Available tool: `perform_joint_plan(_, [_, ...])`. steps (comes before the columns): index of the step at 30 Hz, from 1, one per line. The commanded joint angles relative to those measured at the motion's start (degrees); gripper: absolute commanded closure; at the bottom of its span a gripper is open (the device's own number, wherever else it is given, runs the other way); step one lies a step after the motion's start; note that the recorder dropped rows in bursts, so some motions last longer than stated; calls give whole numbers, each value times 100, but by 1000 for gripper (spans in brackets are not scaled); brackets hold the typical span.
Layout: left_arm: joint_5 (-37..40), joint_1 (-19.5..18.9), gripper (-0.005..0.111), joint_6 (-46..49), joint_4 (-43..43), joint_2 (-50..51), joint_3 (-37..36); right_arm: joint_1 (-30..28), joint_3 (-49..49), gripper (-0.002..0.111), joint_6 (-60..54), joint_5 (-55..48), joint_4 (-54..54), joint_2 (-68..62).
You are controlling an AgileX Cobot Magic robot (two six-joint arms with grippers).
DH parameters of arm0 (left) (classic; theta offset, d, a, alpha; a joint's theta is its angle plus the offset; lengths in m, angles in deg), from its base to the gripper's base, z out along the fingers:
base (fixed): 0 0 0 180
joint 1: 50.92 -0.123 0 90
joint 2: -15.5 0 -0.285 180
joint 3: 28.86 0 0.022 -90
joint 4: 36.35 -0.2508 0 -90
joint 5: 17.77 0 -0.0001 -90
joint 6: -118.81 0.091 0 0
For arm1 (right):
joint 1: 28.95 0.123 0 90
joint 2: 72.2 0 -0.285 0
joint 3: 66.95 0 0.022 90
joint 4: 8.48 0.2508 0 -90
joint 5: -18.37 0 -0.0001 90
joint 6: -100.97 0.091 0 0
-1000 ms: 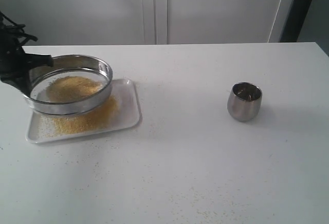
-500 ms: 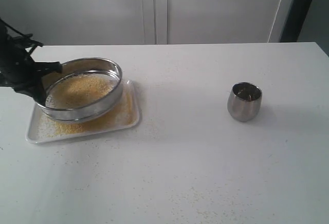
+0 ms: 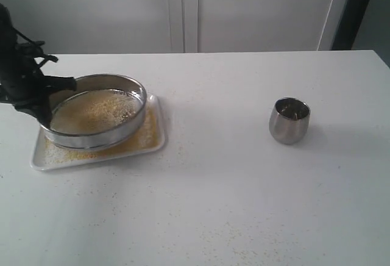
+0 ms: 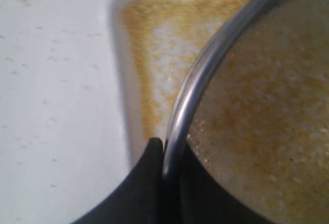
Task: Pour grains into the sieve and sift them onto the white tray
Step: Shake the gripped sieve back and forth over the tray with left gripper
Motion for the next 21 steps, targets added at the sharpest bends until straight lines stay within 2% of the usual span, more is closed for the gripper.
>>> perform_joint_plan(1, [-82, 26, 107, 646, 933, -101, 2, -30, -27, 108, -12, 58, -11, 18])
perform_joint_plan(2, [-194, 228, 107, 768, 912, -101, -9, -30, -27, 108, -12, 58, -11, 18])
perform_joint_plan(4, [-191, 400, 107, 284, -60, -115, 75, -30, -27, 108, -12, 70, -11, 18])
perform_joint_plan(6, [148, 162, 107, -728, -1004, -115, 273, -30, -27, 108, -12, 70, -11, 18])
perform_joint_plan(7, [263, 12, 107, -917, -968, -115, 322, -30, -27, 108, -12, 70, -11, 18])
perform_joint_plan(8, [321, -153, 107, -854, -576, -115, 341, -30, -27, 108, -12, 70, -11, 18])
perform_joint_plan(9, [164, -175, 107, 92, 641, -101, 283, -30, -27, 108, -12, 37, -11, 37])
perform_joint_plan(10, [24, -32, 107, 679, 1245, -79, 225, -30, -27, 108, -12, 37, -11, 37])
perform_joint_plan(11, [-108, 326, 107, 1008, 1311, -57, 184, -30, -27, 108, -12, 48, -11, 40])
perform_joint_plan(12, [-110, 443, 107, 812, 754, -57, 197, -30, -27, 108, -12, 48, -11, 40])
perform_joint_plan(13, [153, 369, 107, -368, -755, -115, 299, -30, -27, 108, -12, 61, -11, 40])
perform_joint_plan(14, [346, 201, 107, -909, -1137, -131, 355, -30, -27, 108, -12, 61, -11, 40])
perform_joint_plan(15, [403, -135, 107, -799, -586, -196, 363, -30, -27, 108, -12, 61, -11, 40])
perform_joint_plan(16, [335, -154, 107, -406, -22, -202, 334, -30, -27, 108, -12, 35, -11, 52])
perform_joint_plan(17, [45, 74, 107, 740, 1203, -179, 184, -30, -27, 108, -12, 35, -11, 67])
perform_joint_plan(18, [-52, 447, 107, 945, 960, -156, 133, -30, -27, 108, -12, 46, -11, 67])
perform_joint_plan(19, [-8, 581, 107, 753, 329, -156, 146, -30, -27, 108, -12, 46, -11, 67])
perform_joint_plan(20, [281, 508, 107, -504, -1153, -209, 260, -30, -27, 108, -12, 46, -11, 67])
perform_joint_plan(21, [468, 341, 107, -1103, -1645, -250, 309, -30, -27, 108, -12, 46, -11, 67])
